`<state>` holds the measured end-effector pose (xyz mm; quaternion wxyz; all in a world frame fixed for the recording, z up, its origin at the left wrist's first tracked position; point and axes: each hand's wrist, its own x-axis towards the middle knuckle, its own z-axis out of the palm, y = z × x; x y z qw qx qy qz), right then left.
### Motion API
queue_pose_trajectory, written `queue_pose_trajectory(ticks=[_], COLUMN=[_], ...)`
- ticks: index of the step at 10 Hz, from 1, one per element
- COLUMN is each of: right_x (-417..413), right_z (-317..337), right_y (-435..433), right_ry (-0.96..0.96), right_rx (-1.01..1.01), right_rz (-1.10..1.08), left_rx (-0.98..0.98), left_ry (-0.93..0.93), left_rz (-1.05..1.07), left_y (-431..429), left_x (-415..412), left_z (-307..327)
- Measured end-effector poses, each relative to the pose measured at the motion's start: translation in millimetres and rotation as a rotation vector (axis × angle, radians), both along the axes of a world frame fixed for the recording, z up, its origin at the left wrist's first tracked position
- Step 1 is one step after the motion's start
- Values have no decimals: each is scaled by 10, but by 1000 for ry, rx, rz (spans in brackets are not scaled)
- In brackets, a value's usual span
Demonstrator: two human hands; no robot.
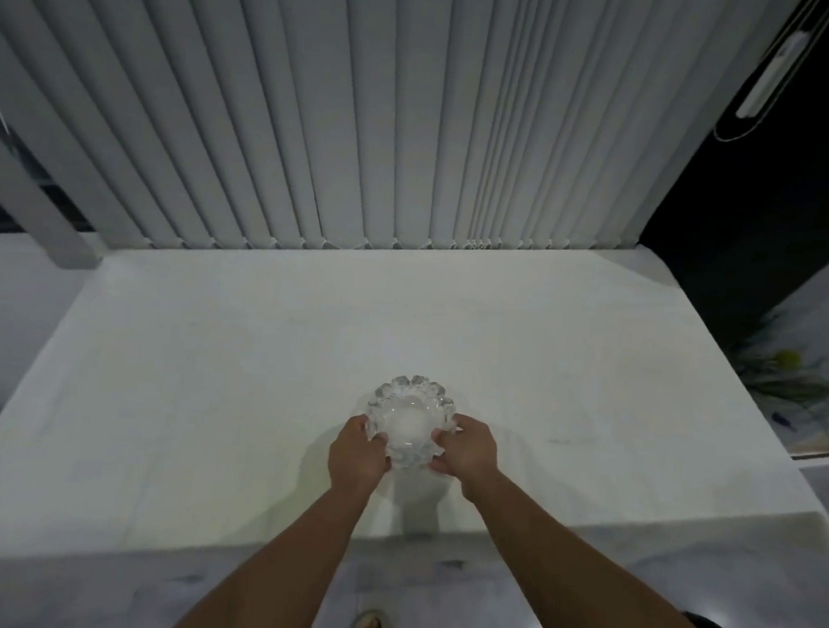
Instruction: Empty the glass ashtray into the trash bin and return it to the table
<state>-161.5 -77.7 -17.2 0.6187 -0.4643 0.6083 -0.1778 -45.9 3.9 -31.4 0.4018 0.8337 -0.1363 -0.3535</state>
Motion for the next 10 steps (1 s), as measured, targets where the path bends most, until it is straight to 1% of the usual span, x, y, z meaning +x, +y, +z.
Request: queue_pose_trajectory(ticks=[1, 2, 3, 4, 5, 6, 7, 8, 9, 10], right_x=[133, 220, 227, 240, 229, 218, 215, 239, 329, 435], right_z=[-197, -757, -590, -267, -219, -254, -284, -259, -210, -26], right_y=[16, -107, -76, -46, -83, -112, -126, -129, -144, -169], right_ry=[72, 88, 119, 96, 89, 139, 211, 301, 564, 728], right_rx=[-144, -151, -133, -61, -53, -73, -176, -249, -370, -486], right_rz=[123, 150, 124, 102, 138, 176, 236, 313, 467, 575], left_rx=[38, 20, -24, -100, -90, -68, -70, -41, 105, 237], left_ry=[-78, -49, 5, 58, 87, 95, 142, 109, 16, -31], left_rz=[-31, 46, 75, 42, -4, -32, -31, -98, -248, -350], left_y=[79, 118, 115, 69, 42, 62, 56, 41, 1, -39], left_x=[81, 149, 158, 204, 259, 295, 326, 373, 492, 627], left_z=[-76, -170, -239, -154, -109, -108, -95, -129, -150, 38])
